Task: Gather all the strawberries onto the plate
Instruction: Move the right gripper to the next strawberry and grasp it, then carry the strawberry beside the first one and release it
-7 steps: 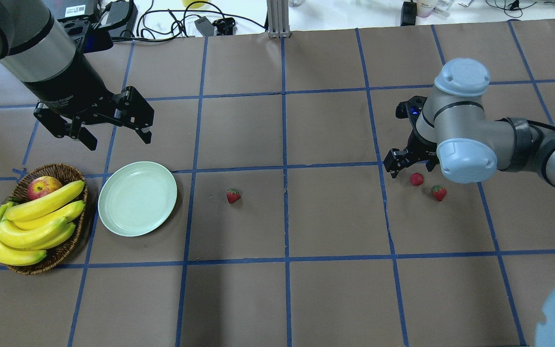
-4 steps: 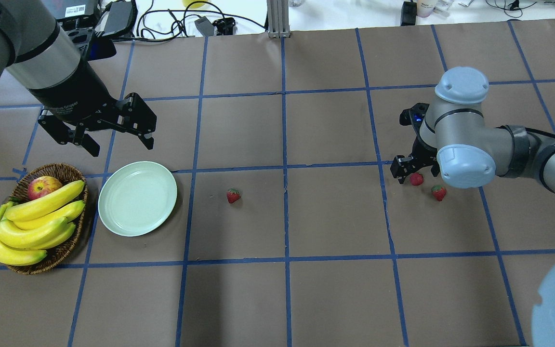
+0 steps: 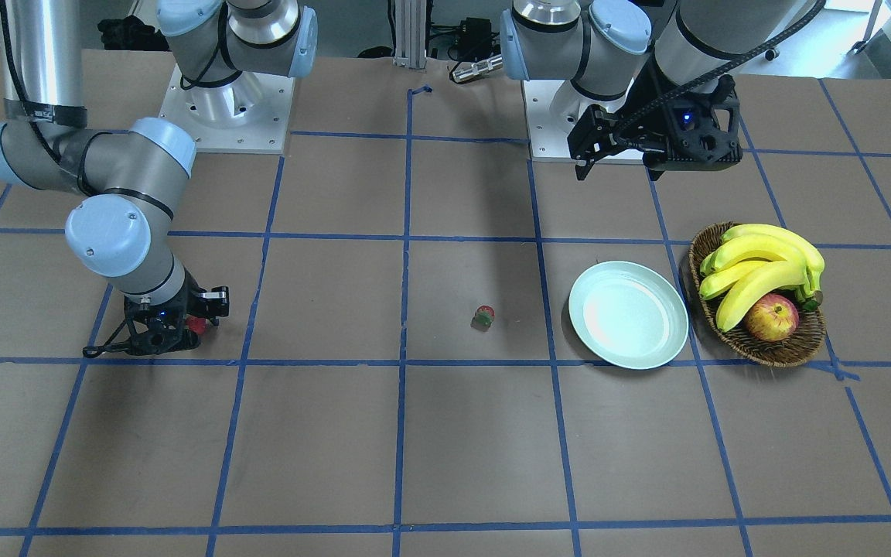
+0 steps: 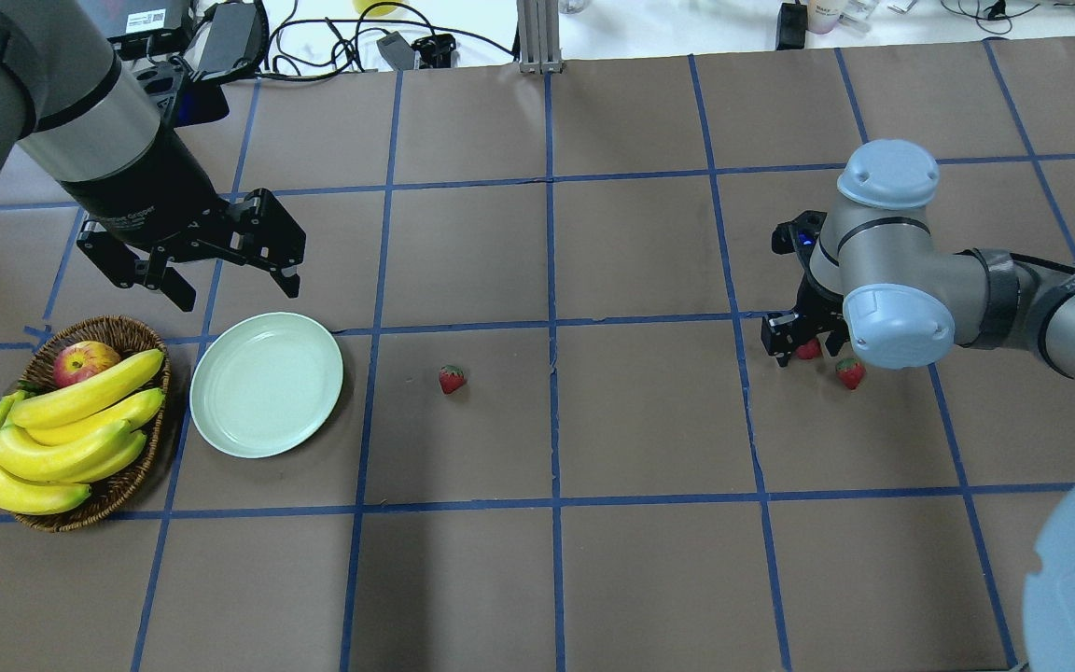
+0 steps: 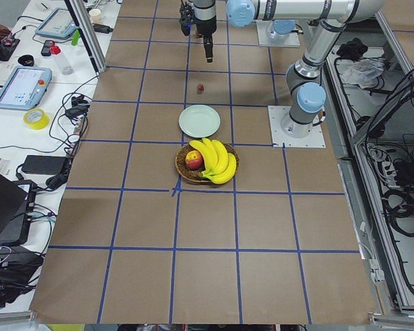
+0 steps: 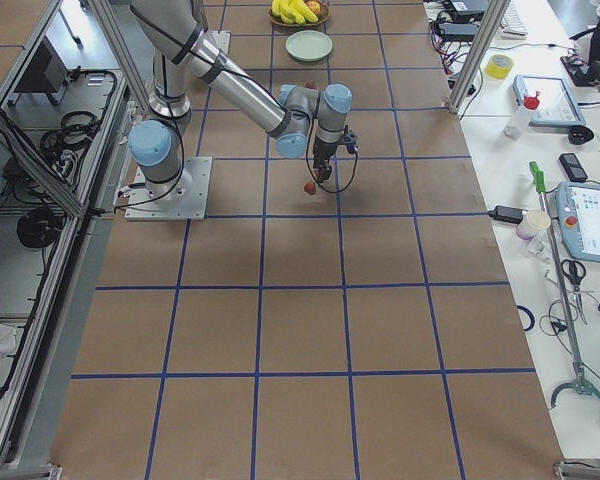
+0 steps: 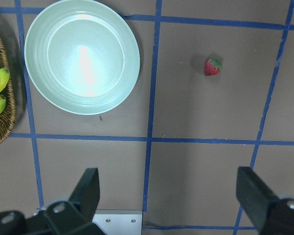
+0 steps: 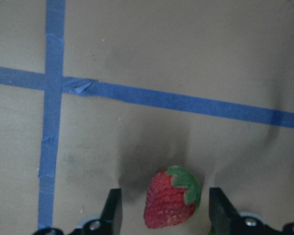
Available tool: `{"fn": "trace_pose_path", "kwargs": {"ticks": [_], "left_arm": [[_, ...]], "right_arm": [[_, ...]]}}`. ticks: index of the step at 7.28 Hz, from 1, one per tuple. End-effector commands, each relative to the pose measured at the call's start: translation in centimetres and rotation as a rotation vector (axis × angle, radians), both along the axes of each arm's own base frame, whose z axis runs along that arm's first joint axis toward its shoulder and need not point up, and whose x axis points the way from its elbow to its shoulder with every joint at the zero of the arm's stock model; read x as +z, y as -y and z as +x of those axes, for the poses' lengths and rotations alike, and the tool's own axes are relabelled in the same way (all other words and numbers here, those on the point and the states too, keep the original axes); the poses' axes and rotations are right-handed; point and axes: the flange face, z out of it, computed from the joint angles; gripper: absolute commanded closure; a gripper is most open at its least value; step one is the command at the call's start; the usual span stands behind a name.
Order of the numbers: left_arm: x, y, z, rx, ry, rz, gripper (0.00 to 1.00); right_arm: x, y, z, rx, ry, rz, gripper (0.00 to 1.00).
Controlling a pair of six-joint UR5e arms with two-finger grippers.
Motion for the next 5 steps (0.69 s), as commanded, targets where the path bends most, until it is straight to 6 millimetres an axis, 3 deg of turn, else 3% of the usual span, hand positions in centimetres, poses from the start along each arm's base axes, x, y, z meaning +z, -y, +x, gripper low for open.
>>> {"fn": "trace_pose_path", "kwargs": {"ticks": [1,2,3,5], "left_arm": [[0.0,0.0,-0.1,0.0,-0.001,-0.003,0.0],[0.0,0.1,-0.1,0.001,-0.001,-0.005,0.0],[-0.2,0.1,-0.1,-0.008,-0.001,0.001,0.0],[-0.2,0.1,0.0,-0.011,-0.001,0.001,0.0]], "right_arm": [[1.1,0.6,0.1,-0.017,0.006,-0.024,0.89],[1.8,1.1,0.5,-0.023,0.007,-0.042,0.9],[3.1,1.6,3.3,-0.068,0.017,-0.052,0.89],[5.0,0.7,14.4,-0.186,0.065,-0.089,0.87]]}}
